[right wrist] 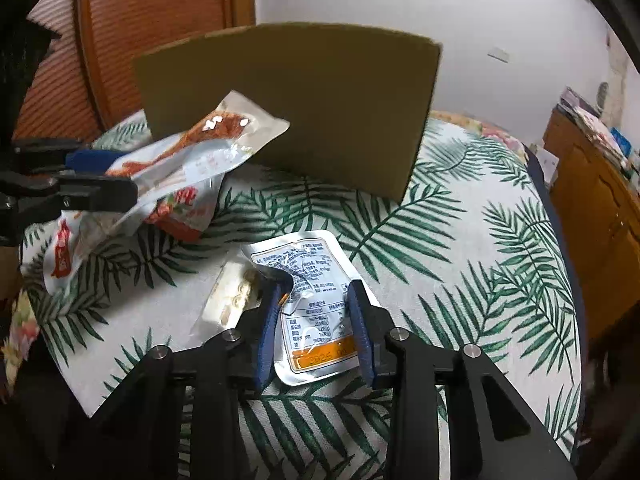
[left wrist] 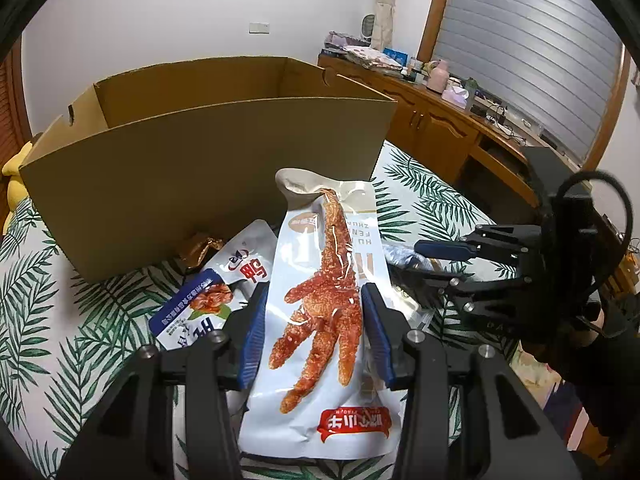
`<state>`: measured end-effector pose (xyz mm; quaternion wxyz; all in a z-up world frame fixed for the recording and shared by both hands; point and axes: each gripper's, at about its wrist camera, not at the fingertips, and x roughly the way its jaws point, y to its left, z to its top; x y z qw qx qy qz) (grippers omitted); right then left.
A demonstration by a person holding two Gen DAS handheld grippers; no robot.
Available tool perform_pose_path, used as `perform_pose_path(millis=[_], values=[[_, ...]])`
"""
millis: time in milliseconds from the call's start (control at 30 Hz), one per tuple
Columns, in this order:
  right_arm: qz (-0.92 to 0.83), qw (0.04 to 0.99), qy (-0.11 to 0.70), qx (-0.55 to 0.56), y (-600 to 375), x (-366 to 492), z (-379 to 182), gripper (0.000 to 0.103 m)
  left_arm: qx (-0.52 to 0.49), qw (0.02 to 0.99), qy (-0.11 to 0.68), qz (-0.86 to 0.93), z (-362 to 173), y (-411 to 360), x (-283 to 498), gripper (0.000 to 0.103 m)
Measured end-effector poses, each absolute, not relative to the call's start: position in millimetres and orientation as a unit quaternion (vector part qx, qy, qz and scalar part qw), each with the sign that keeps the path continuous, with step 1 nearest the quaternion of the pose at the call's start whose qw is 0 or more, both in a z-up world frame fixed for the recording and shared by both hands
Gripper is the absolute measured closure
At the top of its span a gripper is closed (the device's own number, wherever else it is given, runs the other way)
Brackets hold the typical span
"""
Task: Organize snacks
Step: 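Grasp the chicken-feet packet with the left tool while the right grasps the orange-labelled white packet, then lift both held packets and carry them over the cardboard box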
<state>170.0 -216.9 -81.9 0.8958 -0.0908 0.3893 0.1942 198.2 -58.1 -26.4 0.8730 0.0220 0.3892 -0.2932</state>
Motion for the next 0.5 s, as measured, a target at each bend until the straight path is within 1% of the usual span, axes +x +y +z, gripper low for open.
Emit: perform_pose_path(millis=[133, 500], values=[[0.193, 0.903, 0.375, -0.076, -221, 165, -71, 0.076, 0.020, 0.874, 0.387, -0.293, -26, -54, 198, 0.059], [0.198, 0.915, 0.347, -0.058, -222, 153, -53, 0.076, 0.011, 0.878, 0.380, -0.291, -20, -48, 194, 0.059]])
